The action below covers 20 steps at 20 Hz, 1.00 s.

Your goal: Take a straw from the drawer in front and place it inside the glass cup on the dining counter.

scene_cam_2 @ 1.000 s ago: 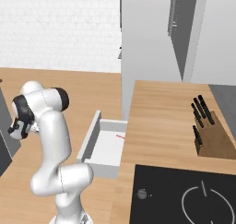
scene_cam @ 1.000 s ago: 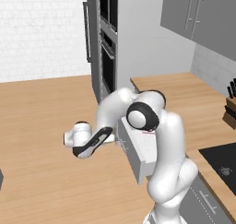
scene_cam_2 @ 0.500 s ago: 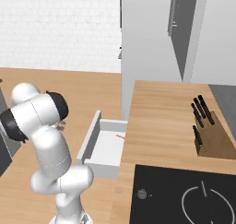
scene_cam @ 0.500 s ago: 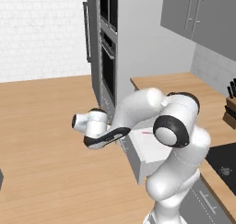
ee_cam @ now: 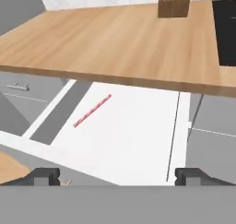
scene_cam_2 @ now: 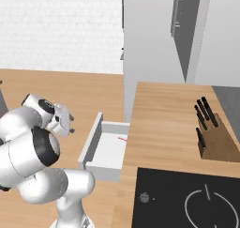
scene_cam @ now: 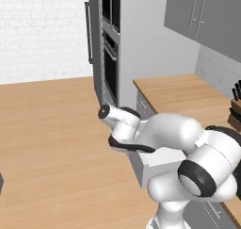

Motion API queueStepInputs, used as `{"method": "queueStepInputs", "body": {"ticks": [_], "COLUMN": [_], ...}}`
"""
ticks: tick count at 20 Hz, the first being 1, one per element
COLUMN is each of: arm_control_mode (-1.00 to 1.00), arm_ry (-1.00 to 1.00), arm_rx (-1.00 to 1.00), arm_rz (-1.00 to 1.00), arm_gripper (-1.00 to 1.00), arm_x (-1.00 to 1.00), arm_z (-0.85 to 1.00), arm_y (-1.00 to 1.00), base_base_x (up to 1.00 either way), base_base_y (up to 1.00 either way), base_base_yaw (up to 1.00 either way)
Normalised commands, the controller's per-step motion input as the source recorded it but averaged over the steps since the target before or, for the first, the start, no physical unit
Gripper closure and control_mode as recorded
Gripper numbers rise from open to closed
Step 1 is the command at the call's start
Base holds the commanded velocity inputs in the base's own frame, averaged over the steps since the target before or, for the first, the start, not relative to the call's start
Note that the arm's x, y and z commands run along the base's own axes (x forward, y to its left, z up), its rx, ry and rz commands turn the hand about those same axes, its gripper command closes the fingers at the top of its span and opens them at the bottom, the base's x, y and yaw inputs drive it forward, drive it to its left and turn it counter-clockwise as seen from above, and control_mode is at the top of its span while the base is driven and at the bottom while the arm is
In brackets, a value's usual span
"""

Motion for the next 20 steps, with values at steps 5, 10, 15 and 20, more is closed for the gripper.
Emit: {"method": "queueStepInputs", "body": {"ticks": [5,10,15,20], "arm_control_mode": [-1.00,-1.00,-1.00,-1.00], "arm_ry": [-0.41,-0.42,-0.24,-0.11], "arm_rx": [0.39,0.47,0.57,0.64], "arm_rz": [0.00,0.00,0.00,0.00], "arm_gripper": [-1.00,-1.00,-1.00,-1.00], "arm_x": [-0.04,0.00,0.04,0.08], "arm_z": [0.00,0.00,0.12,0.13], "arm_y": [-0.51,-0.42,-0.31,-0.33], "base_base_x": [0.00,0.00,0.00,0.00], "base_base_y": [0.00,0.00,0.00,0.00], "base_base_yaw": [0.00,0.00,0.00,0.00]}}
